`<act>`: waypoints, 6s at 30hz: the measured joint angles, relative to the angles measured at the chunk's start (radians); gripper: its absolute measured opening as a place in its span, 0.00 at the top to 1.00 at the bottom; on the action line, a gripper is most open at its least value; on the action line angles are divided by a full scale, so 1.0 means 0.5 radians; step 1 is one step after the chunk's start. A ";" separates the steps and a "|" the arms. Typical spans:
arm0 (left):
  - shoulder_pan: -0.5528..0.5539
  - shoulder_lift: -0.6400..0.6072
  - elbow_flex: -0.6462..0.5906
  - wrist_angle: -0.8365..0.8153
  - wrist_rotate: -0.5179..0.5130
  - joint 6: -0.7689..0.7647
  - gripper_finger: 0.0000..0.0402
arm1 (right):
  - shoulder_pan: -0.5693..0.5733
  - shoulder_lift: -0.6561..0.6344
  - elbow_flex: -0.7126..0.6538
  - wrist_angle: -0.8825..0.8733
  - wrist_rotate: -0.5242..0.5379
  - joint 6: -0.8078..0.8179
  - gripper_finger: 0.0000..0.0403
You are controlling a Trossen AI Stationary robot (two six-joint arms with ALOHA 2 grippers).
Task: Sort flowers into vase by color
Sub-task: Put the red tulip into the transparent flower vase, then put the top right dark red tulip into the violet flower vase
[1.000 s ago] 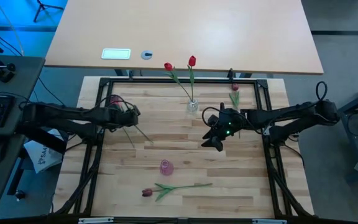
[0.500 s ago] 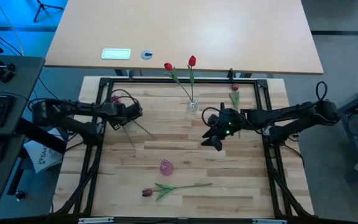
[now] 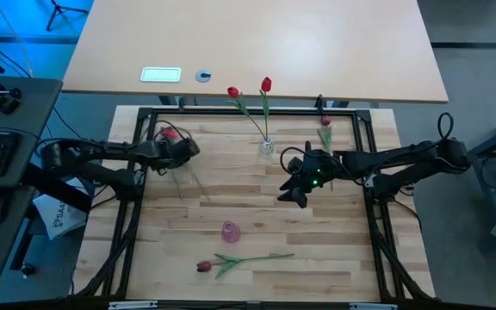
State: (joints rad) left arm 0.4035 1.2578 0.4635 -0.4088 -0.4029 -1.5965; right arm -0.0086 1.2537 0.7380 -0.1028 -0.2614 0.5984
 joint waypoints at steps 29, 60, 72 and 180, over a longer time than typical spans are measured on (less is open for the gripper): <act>-0.661 0.217 0.843 1.953 -0.150 3.570 1.00 | -0.162 -0.474 0.001 1.130 0.298 0.044 0.38; -0.163 1.122 1.123 3.012 0.276 3.149 1.00 | -0.217 -0.511 0.002 1.216 0.399 -0.061 0.38; -0.149 1.204 1.122 3.045 0.283 3.024 1.00 | -0.217 -0.511 0.002 1.216 0.398 -0.061 0.38; -0.834 -1.541 0.314 1.083 0.359 2.154 0.46 | -0.135 -0.646 -0.002 -1.127 0.778 0.306 0.99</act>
State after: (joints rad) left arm -0.0135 0.4875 0.6207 0.1328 -0.2234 -0.5195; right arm -0.0759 0.9305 0.7372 -0.6664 0.1276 0.7515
